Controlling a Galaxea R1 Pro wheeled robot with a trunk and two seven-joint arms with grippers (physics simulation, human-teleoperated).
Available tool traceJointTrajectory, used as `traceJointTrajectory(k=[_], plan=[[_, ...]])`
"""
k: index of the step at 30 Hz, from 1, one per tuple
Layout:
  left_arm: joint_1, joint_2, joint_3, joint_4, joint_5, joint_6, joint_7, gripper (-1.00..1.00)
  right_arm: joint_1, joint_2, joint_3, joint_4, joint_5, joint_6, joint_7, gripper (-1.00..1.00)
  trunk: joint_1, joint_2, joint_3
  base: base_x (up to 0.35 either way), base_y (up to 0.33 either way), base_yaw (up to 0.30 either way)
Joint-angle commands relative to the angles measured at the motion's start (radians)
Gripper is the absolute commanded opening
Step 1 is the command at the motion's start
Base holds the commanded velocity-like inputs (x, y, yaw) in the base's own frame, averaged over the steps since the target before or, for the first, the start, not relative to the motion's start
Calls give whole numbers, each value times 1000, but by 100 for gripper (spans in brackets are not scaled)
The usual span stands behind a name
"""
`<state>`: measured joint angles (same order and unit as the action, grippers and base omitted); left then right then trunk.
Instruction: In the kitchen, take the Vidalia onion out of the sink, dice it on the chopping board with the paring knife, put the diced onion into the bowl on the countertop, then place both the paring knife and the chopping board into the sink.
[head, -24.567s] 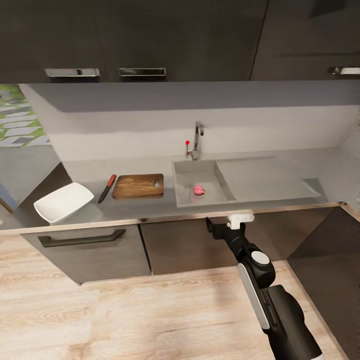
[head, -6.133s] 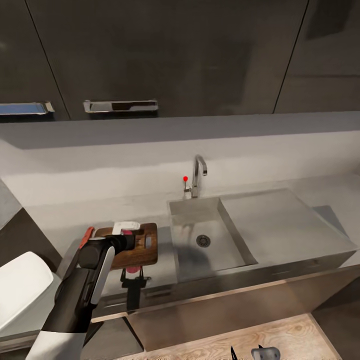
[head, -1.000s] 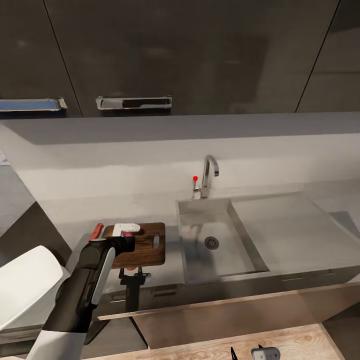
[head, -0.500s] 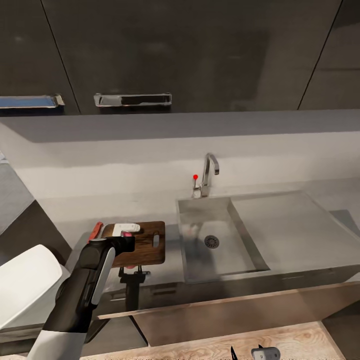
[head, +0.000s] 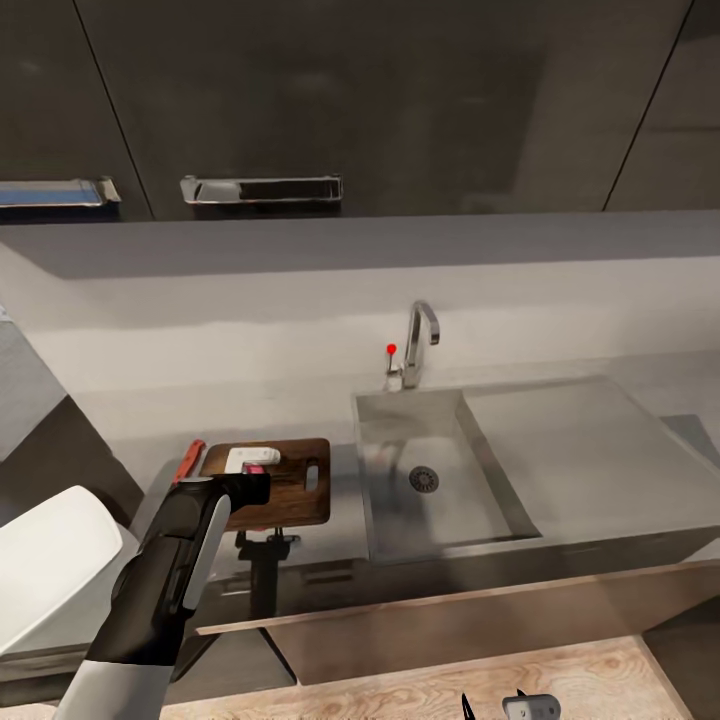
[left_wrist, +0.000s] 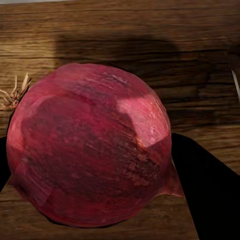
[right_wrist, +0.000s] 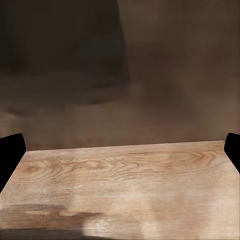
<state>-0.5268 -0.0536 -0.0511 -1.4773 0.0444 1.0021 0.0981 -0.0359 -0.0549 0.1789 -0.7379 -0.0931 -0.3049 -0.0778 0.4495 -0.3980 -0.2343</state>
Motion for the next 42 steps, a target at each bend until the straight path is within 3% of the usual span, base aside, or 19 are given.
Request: traceJointTrajectory(k=[1,20,42], plan=[[-1,0,-1,-1,5,4,8,-100,-1,-2,8,0,-10,-3,-8,100,1,-2,-2,5,0,0],[-1,0,-1,0,5,4,8,-100,-1,-2,8,0,-10,-4,-8,100,1,-2,-3,80,0,0],[-1,0,-1,0,5,4,8,-100,-1,-1,8,0,-10,-3,-8,100,1,-2,-29,0,0,0]])
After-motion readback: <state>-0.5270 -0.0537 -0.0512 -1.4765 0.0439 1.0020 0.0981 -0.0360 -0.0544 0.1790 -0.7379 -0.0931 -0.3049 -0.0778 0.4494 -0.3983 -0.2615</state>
